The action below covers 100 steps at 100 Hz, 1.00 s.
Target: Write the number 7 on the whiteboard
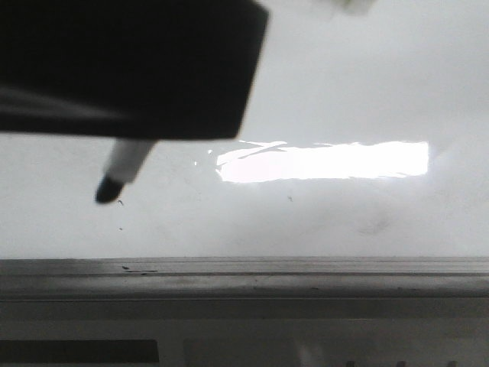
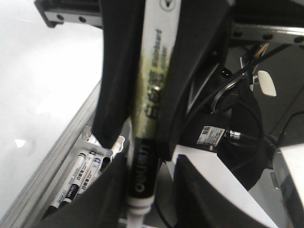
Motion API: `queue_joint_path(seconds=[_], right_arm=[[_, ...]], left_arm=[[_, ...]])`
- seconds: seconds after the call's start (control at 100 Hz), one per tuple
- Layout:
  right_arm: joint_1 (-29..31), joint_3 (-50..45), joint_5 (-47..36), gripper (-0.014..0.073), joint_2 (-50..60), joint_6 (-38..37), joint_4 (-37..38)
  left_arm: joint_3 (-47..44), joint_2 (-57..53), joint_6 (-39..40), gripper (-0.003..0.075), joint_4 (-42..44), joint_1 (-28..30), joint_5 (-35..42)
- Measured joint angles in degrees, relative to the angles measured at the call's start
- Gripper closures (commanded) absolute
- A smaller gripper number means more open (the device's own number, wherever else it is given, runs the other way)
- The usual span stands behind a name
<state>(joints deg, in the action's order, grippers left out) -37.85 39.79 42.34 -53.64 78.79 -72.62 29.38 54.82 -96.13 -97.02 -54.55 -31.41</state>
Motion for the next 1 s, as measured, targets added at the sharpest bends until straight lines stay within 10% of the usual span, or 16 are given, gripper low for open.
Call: queue_joint_path(seconds=[0.23,0.62,1.0], right_arm=[[0.00,-0.50,-5.94,0.0646,7.27,0.00,6.41],[-1.12,-3.26,-29.59,0.0646,10.92,0.00,11.67],[-10.79,-3.26,-42.34,0.0647,5.04,0.00,18.64]], left_arm=[[0.00,-6.85,2.65,0.0281,-0.90,0.00,4.51],[-0.82,-30.54,4.64,0.0701,-7.64,0.00,43.91],[-5.64,-32.16,4.64,0.0741,-8.44,0.00,42.26]])
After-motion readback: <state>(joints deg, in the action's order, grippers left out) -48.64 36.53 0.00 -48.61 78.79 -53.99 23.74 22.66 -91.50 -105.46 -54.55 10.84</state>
